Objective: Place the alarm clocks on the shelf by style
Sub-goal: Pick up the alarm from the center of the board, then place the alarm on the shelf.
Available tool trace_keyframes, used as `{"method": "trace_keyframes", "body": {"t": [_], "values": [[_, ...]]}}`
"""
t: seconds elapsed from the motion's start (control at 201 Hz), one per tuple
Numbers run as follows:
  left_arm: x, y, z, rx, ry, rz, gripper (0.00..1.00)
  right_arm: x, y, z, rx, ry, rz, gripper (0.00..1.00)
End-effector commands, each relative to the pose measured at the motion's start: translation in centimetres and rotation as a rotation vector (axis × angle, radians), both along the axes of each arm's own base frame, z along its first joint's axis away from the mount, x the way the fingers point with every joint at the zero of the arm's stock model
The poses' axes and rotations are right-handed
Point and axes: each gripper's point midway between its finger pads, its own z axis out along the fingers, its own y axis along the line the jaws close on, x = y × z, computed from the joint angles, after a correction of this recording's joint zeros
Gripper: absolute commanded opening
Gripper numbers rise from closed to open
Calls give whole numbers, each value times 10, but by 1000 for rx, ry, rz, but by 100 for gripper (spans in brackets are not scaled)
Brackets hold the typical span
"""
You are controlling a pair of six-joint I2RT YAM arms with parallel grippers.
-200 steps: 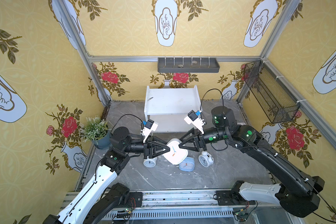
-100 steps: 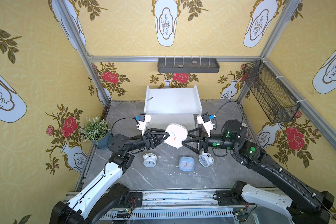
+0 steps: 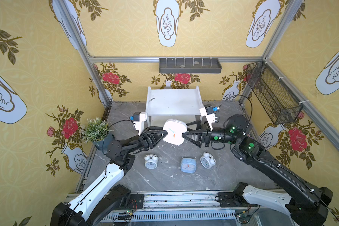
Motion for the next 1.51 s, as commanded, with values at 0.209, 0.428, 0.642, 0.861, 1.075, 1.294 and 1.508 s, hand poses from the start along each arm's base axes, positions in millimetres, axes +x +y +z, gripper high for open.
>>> {"method": "trace_keyframes", "body": {"t": [0.209, 0.428, 0.642, 0.861, 1.075, 1.294, 1.508], "values": [[0, 8, 13, -57, -45, 43, 19, -10, 1, 4, -3, -34, 62, 68], [3, 7, 12, -57, -38, 41, 18, -8, 2, 2, -10, -30, 67, 58], [4, 7, 10, -56, -36, 44, 17, -7, 5, 4, -18, -31, 74, 50], [6, 7, 7, -53, -35, 55, 18, -6, 5, 3, -21, -33, 71, 38], [10, 7, 2, -44, -21, 72, 34, -6, 5, 2, -26, -34, 70, 34], [23, 13, -7, 11, 13, 186, 84, -2, 4, 5, -45, -53, 54, 33], [53, 62, -45, 120, 178, 597, 91, 24, 6, 15, -93, -122, 22, 33]]}}
